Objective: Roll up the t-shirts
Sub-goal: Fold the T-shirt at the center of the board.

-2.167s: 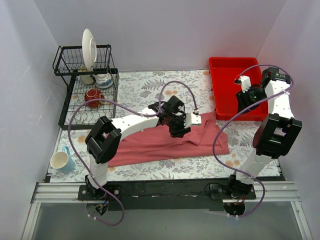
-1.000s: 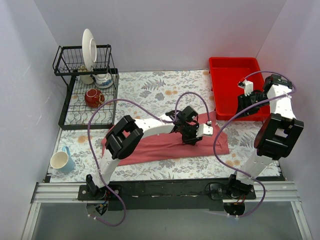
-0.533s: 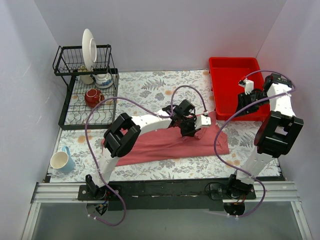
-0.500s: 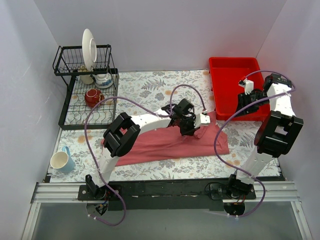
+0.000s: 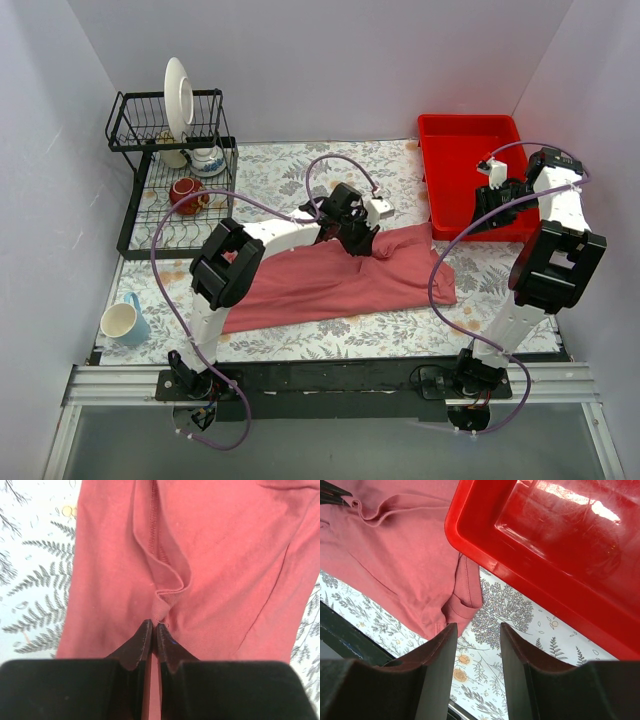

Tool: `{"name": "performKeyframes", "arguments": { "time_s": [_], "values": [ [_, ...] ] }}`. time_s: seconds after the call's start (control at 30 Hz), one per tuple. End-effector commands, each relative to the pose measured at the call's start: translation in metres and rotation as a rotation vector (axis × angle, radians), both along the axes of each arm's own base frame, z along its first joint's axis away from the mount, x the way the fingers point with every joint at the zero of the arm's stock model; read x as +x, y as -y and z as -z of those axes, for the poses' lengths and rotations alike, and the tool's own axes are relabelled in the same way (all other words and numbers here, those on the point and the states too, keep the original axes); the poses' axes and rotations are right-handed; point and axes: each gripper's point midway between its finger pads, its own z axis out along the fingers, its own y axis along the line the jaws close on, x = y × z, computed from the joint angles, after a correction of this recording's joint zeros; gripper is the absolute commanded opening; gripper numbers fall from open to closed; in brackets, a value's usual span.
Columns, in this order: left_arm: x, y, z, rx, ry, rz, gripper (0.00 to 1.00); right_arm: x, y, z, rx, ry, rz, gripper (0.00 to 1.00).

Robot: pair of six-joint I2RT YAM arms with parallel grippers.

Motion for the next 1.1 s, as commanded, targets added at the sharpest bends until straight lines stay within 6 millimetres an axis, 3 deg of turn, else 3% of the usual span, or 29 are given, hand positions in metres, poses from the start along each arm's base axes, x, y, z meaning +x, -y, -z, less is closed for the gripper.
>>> {"name": "performKeyframes", "arguments": {
  "time_s": [0.0, 0.1, 0.23, 0.33, 0.47, 0.53, 0.67, 0.7, 0.73, 0.77, 0.8, 0.83, 0.87, 0.93, 0.97, 1.03, 1.07],
  "values": [
    [-0.007, 0.005, -0.035, -0.09, -0.045, -0.074, 0.0, 0.008, -0.002, -0.014, 0.026, 0.05, -0.002, 0.48],
    [-0.006, -0.001, -0.028, -0.085, -0.069, -0.136, 0.01, 0.008, -0.002, -0.016, 0.025, 0.056, -0.01, 0.48],
    [0.005, -0.011, -0.025, -0.08, -0.082, -0.231, 0.12, 0.007, -0.004, -0.015, 0.024, 0.052, -0.022, 0.48],
    [0.021, -0.021, -0.033, -0.092, -0.071, -0.317, 0.29, 0.006, -0.006, -0.015, 0.023, 0.052, -0.034, 0.48],
    [0.042, -0.031, -0.055, -0.121, -0.017, -0.387, 0.38, 0.003, -0.013, -0.012, 0.031, 0.044, -0.058, 0.48],
    [0.044, -0.029, -0.066, -0.136, 0.008, -0.372, 0.43, 0.001, -0.017, -0.009, 0.035, 0.035, -0.072, 0.48],
    [0.032, -0.033, -0.079, -0.101, 0.071, -0.233, 0.44, -0.003, -0.037, -0.005, 0.016, 0.036, -0.181, 0.49],
    [0.024, -0.043, -0.075, -0.055, 0.068, -0.203, 0.44, -0.005, -0.043, -0.005, 0.001, 0.044, -0.212, 0.49],
    [0.021, -0.055, -0.095, -0.061, 0.107, -0.187, 0.44, -0.002, -0.049, -0.003, -0.022, 0.067, -0.246, 0.49],
    [0.006, -0.072, -0.084, -0.005, 0.099, -0.115, 0.45, -0.004, -0.062, 0.001, -0.057, 0.072, -0.314, 0.49],
    [-0.001, -0.085, -0.086, 0.015, 0.097, -0.091, 0.44, -0.003, -0.069, 0.002, -0.073, 0.085, -0.35, 0.49],
    [-0.003, -0.109, -0.102, 0.012, 0.117, -0.097, 0.44, -0.003, -0.076, 0.004, -0.086, 0.089, -0.381, 0.49],
    [-0.021, -0.131, -0.089, 0.066, 0.048, -0.069, 0.4, -0.001, -0.091, 0.009, -0.107, 0.102, -0.438, 0.49],
    [-0.025, -0.176, -0.089, 0.112, 0.035, -0.046, 0.32, 0.001, -0.108, 0.013, -0.127, 0.114, -0.502, 0.48],
    [-0.042, -0.201, -0.086, 0.171, -0.018, -0.043, 0.18, 0.003, -0.122, 0.02, -0.149, 0.122, -0.551, 0.45],
    [-0.053, -0.24, -0.07, 0.248, -0.055, -0.041, 0.09, 0.006, -0.132, 0.027, -0.182, 0.128, -0.597, 0.4],
    [-0.069, -0.256, -0.068, 0.279, -0.093, -0.05, 0.07, 0.007, -0.143, 0.034, -0.191, 0.13, -0.632, 0.38]
  ]
}}
